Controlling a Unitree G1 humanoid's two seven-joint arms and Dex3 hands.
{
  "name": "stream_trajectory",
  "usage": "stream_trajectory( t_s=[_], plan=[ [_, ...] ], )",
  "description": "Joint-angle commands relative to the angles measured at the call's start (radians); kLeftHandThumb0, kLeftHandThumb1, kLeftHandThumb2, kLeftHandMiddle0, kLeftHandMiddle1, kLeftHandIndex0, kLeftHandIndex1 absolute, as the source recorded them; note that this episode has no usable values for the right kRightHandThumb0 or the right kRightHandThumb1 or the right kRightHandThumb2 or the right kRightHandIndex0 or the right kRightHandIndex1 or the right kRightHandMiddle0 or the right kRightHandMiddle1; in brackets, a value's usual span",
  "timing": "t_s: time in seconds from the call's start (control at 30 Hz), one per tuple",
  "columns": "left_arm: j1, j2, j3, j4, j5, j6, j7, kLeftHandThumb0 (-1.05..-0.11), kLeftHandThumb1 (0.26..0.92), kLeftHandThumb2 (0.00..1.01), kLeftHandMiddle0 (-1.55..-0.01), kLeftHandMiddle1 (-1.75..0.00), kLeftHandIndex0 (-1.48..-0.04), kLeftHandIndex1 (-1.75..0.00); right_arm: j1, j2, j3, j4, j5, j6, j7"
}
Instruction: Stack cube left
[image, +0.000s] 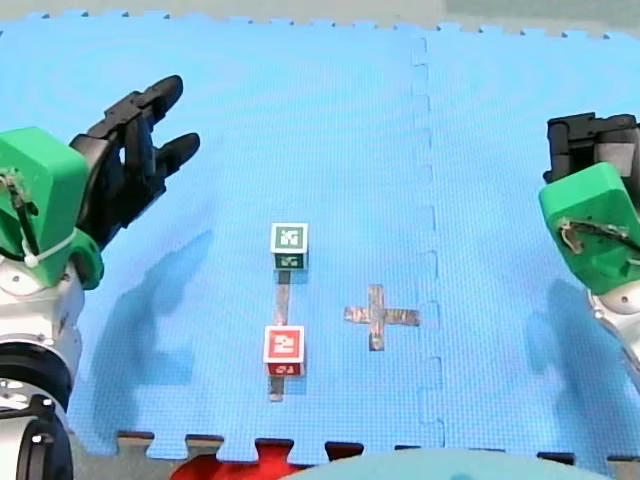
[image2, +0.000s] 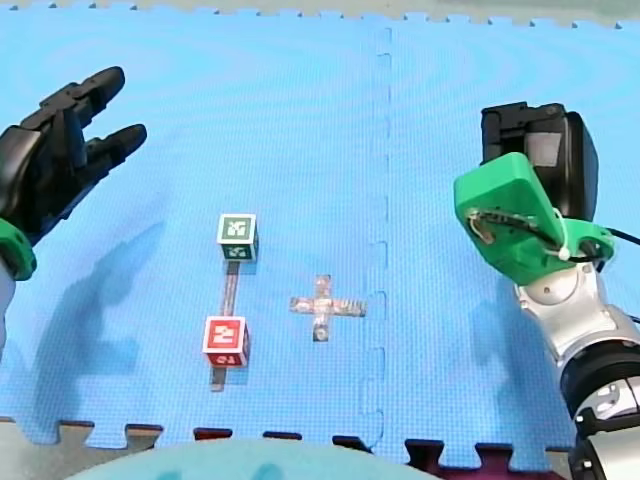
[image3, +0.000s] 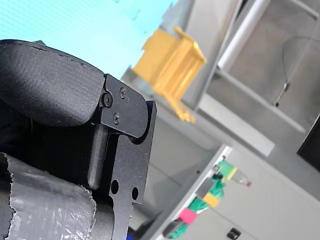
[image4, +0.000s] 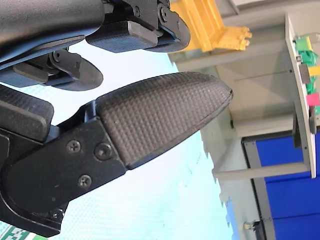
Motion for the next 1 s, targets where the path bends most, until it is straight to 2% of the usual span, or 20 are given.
stream_trajectory(
  t_s=[0.0, 0.53, 0.57, 0.6, 0.63, 0.67, 0.7, 0.73, 0.77, 0.8, 0.97],
  plan=[
    [0.0, 0.003, 0.0, -0.003, -0.003, 0.003, 0.002, -1.048, 0.921, 0.87, -0.47, 0.0, -0.31, 0.0, -0.002, -0.007, -0.001, -0.001, 0.001, 0.0, 0.0],
    [-0.001, 0.003, -0.001, 0.0, -0.001, 0.002, 0.006, -1.048, 0.921, 0.87, -0.48, 0.0, -0.32, 0.0, -0.005, -0.009, -0.005, 0.0, 0.003, 0.001, 0.003],
    [0.0, 0.003, 0.0, 0.0, -0.003, 0.002, 0.004, -1.048, 0.921, 0.87, -0.56, -0.05, -0.32, -0.01, -0.005, -0.009, -0.004, 0.0, 0.003, 0.001, 0.003],
    [0.0, 0.002, 0.006, 0.0, -0.01, 0.002, -0.004, -1.048, 0.921, 0.86, -0.73, -0.1, -0.33, -0.01, -0.004, -0.008, -0.004, 0.0, 0.003, 0.001, 0.002],
    [0.002, 0.0, 0.015, 0.001, -0.021, 0.001, -0.015, -1.048, 0.921, 0.85, -0.96, -0.2, -0.33, -0.01, -0.004, -0.008, -0.005, -0.001, 0.003, 0.0, 0.002],
    [0.004, -0.002, 0.017, 0.002, -0.021, -0.007, -0.004, -1.048, 0.921, 0.82, -0.97, -0.89, -0.31, -0.01, -0.004, -0.008, -0.005, 0.0, 0.004, 0.0, 0.003],
    [0.005, -0.005, 0.016, 0.003, -0.018, -0.015, 0.011, -1.048, 0.921, 0.82, -0.91, -1.31, -0.3, -0.01, -0.005, -0.007, -0.006, 0.0, 0.004, 0.0, 0.003],
    [0.007, -0.008, 0.012, 0.004, -0.011, -0.024, 0.035, -1.048, 0.921, 0.81, -0.88, -1.52, -0.29, -0.01, -0.005, -0.007, -0.006, 0.0, 0.005, 0.001, 0.004],
    [0.01, -0.012, 0.005, 0.003, 0.001, -0.036, 0.069, -1.048, 0.921, 0.83, -0.85, -1.65, -0.28, 0.0, -0.005, -0.007, -0.006, 0.0, 0.005, 0.001, 0.004],
    [0.012, -0.015, -0.001, 0.003, 0.01, -0.044, 0.095, -1.048, 0.921, 0.83, -0.82, -1.7, -0.28, 0.0, -0.004, -0.007, -0.006, 0.0, 0.005, 0.0, 0.003],
    [0.019, -0.018, -0.02, 0.0, 0.04, -0.08, 0.145, -1.048, 0.921, 0.84, -0.81, -1.74, -0.37, -0.04, -0.004, -0.008, -0.007, -0.001, 0.005, -0.001, 0.003]
  ],
)
